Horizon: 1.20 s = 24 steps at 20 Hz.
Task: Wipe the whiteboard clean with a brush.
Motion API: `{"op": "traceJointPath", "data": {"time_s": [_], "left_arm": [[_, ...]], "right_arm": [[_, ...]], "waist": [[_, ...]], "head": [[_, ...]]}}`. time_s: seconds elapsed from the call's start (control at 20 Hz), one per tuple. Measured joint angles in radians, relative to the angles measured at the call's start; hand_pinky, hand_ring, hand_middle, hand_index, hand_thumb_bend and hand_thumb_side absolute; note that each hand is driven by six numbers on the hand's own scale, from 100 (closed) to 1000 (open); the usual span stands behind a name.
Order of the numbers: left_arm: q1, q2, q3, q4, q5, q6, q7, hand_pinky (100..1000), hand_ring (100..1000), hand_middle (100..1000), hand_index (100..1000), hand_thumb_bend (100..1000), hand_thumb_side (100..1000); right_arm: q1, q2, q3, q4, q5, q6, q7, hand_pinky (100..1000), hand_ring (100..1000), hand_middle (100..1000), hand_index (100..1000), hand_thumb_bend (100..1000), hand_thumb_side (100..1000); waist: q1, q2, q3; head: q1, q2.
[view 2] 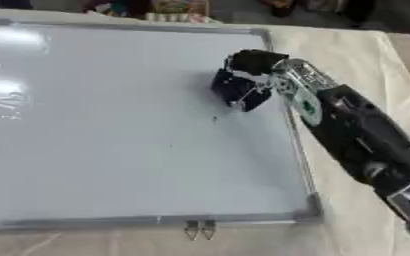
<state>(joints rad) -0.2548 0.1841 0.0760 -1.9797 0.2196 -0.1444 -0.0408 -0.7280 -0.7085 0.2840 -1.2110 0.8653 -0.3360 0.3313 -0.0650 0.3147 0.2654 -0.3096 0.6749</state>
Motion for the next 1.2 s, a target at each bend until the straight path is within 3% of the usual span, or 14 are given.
{"op": "traceJointPath", "data": {"time_s": [0.15, 0.2, 0.3, 0.65, 0.9, 1.2], "left_arm": [[0.000, 0.000, 0.000, 0.000, 0.000, -0.001, -0.001, 419, 493, 428, 553, 100, 908], [0.000, 0.000, 0.000, 0.000, 0.000, -0.001, -0.001, 420, 493, 428, 553, 100, 907], [0.000, 0.000, 0.000, 0.000, 0.000, -0.001, -0.001, 420, 493, 428, 553, 100, 907], [0.000, 0.000, 0.000, 0.000, 0.000, -0.001, -0.001, 420, 494, 428, 554, 100, 905], [0.000, 0.000, 0.000, 0.000, 0.000, -0.001, -0.002, 421, 494, 429, 554, 100, 904], [0.000, 0.000, 0.000, 0.000, 0.000, -0.001, -0.002, 421, 494, 429, 554, 100, 904]], "right_arm": [[-0.002, 0.000, 0.000, 0.005, 0.009, -0.011, -0.011, 521, 500, 198, 272, 100, 100], [-0.002, 0.000, 0.001, 0.005, 0.012, -0.015, -0.014, 521, 503, 202, 322, 100, 100], [0.000, -0.001, 0.003, 0.003, 0.016, -0.024, -0.019, 518, 501, 197, 341, 100, 100], [0.008, -0.011, 0.012, -0.016, 0.013, -0.052, -0.004, 515, 499, 188, 336, 100, 104], [0.017, -0.022, 0.023, -0.039, -0.008, -0.076, 0.026, 509, 496, 184, 332, 100, 187], [0.020, -0.027, 0.037, -0.056, -0.036, -0.099, 0.070, 504, 489, 182, 331, 100, 206]], "waist": [[0.000, 0.000, -0.001], [0.000, 0.000, -0.001], [0.000, 0.000, -0.001], [0.000, 0.000, -0.002], [-0.001, 0.000, -0.004], [-0.002, -0.001, -0.004]], "head": [[0.000, 0.000], [0.000, 0.000], [0.000, 0.000], [0.000, 0.000], [0.000, 0.000], [0.000, 0.000]]}}
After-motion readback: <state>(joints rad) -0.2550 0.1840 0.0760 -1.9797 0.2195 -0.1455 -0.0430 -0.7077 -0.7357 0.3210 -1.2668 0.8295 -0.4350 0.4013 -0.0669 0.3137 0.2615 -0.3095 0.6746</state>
